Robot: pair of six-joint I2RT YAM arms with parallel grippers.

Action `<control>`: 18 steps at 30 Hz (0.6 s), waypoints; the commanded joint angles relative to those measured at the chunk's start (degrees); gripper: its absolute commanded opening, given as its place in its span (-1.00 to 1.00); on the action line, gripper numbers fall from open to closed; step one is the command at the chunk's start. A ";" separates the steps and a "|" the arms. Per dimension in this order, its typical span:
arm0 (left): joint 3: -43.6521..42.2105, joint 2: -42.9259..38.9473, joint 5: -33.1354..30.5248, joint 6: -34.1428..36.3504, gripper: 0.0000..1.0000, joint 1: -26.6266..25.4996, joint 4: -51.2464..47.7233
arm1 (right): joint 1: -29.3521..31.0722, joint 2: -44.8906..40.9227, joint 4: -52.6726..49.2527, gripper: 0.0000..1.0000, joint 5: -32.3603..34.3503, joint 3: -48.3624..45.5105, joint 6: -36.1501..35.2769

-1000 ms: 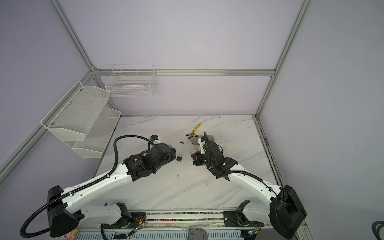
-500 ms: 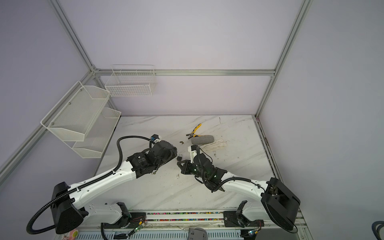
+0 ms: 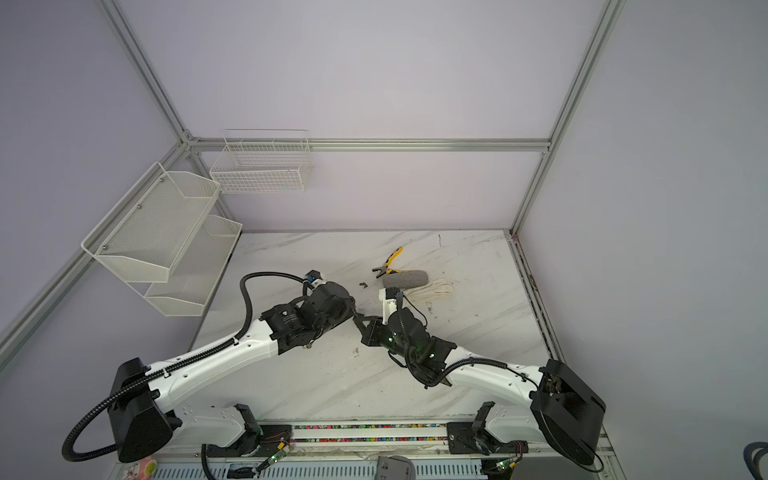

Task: Unlock with the key
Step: 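Push the key into the keyhole with the right gripper while the left holds the padlock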

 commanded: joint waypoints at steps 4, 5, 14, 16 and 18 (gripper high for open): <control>3.62 -0.95 -0.68 -0.63 -1.00 0.35 1.96 | 0.29 1.39 2.18 -1.00 0.67 0.21 0.38; 3.62 -1.02 -0.85 -0.63 -1.00 0.32 2.01 | 0.35 1.50 2.09 -1.00 0.72 0.18 0.30; 3.02 -1.53 0.19 -0.98 -1.00 0.32 2.62 | 0.32 1.03 2.41 -1.00 1.22 0.77 -1.01; 2.79 -1.61 0.56 -1.22 -1.00 0.38 3.20 | 0.33 1.45 1.74 -1.00 1.38 1.30 -1.26; 2.44 -1.78 1.18 -1.24 -1.00 0.38 3.99 | 0.24 1.70 1.88 -1.00 1.40 1.49 -1.43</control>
